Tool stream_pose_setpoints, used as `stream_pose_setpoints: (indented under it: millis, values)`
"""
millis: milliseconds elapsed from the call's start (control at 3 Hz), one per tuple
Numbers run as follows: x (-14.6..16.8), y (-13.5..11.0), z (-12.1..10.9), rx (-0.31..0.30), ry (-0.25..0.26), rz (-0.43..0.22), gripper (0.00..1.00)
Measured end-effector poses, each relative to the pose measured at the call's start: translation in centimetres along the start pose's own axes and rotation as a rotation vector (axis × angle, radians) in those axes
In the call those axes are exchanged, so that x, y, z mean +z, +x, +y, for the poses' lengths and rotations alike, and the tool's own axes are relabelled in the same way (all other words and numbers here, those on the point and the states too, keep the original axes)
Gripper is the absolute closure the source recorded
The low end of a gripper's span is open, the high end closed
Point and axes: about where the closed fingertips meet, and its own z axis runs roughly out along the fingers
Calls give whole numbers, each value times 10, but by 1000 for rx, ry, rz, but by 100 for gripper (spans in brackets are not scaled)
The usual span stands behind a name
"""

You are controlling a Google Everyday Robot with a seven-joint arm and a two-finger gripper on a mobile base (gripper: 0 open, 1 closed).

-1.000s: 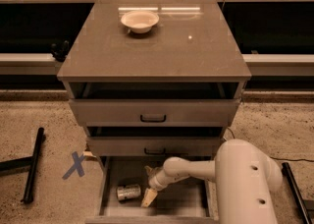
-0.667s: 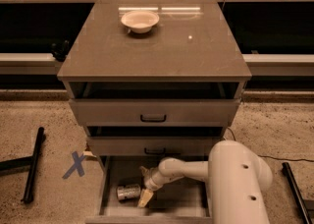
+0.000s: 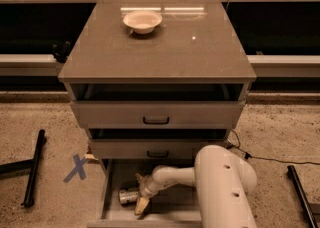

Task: Pick 7up can from bottom drawer and place on counter

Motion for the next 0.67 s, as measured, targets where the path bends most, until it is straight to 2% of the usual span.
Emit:
stream_pose_setpoints:
  millis: [333, 667]
  values:
    - [14, -2, 0, -7, 1, 3, 0]
    - [18, -9, 5, -31, 4, 7, 18]
